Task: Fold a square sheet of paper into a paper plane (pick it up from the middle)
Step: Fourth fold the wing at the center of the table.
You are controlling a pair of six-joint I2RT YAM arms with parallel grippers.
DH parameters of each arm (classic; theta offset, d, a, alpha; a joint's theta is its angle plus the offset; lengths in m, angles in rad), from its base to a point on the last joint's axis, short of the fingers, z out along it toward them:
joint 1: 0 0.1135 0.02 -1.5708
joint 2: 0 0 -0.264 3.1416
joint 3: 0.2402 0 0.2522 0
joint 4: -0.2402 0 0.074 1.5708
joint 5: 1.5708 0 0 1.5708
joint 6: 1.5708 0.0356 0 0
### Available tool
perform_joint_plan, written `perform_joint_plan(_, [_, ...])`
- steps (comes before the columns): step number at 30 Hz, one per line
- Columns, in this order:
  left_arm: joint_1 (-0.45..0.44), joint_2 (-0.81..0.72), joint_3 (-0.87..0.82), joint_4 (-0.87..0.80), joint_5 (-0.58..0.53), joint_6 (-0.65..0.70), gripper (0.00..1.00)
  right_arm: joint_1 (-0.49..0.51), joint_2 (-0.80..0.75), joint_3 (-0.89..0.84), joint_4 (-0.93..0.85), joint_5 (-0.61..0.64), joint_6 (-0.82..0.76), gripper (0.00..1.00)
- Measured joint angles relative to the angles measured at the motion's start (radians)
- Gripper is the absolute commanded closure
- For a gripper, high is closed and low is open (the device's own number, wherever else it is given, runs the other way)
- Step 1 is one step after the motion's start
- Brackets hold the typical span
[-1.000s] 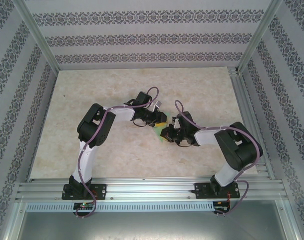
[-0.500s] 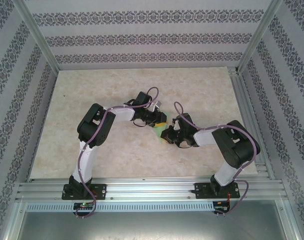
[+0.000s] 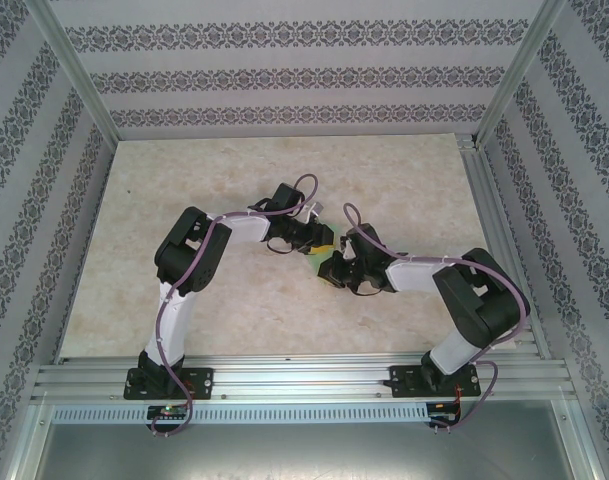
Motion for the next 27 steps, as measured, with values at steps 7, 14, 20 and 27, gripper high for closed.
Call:
perform_joint_plan(7, [0.000, 0.000, 0.000, 0.000, 0.001, 0.000, 0.61, 0.000, 0.038, 0.002, -0.015, 0.018, -0.015, 0.91])
perform_joint_plan(14, [0.000, 0.000, 0.000, 0.000, 0.001, 0.000, 0.61, 0.000, 0.037, 0.017, -0.049, 0.022, -0.023, 0.91])
perform_joint_plan(20, [0.000, 0.000, 0.000, -0.001, 0.000, 0.000, 0.61, -0.007, -0.036, 0.018, -0.086, 0.040, -0.023, 0.89])
perform_joint_plan(27, [0.000, 0.000, 0.000, -0.002, 0.000, 0.000, 0.61, -0.038, -0.087, 0.027, -0.082, 0.093, -0.019, 0.91])
